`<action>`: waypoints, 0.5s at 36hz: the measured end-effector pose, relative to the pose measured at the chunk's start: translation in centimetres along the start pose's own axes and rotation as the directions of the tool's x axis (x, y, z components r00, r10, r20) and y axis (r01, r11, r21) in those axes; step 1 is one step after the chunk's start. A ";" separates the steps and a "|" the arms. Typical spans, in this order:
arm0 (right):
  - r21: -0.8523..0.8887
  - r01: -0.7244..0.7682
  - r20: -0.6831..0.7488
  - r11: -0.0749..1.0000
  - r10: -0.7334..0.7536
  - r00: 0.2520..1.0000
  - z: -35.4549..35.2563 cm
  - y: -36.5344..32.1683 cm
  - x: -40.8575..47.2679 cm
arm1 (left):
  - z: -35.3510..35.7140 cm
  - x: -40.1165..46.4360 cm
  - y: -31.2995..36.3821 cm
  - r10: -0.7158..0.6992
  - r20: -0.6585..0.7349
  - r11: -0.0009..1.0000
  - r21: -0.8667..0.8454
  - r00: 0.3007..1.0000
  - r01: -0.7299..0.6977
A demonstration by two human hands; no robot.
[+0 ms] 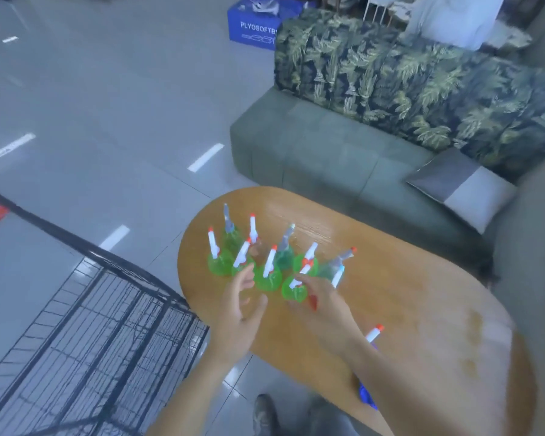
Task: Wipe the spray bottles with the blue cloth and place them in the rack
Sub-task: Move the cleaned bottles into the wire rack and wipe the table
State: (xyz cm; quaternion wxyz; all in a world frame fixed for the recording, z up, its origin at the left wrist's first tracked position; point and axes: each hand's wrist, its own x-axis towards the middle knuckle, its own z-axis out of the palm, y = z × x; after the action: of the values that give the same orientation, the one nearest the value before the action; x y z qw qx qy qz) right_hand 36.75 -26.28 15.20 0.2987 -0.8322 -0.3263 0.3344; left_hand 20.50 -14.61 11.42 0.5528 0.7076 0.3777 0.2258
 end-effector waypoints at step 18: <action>0.286 -0.153 0.185 0.946 0.102 0.977 8.5 -3.9 12.6 | -6.6 8.0 -5.7 -0.204 -0.190 0.978 0.008 0.960 0.209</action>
State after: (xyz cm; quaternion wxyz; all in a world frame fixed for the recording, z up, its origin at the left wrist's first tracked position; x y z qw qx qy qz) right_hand 36.07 -12.19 8.37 0.3701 -0.7657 -0.2414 0.4674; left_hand 18.90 -3.68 7.06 0.5252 0.6477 0.5031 0.2272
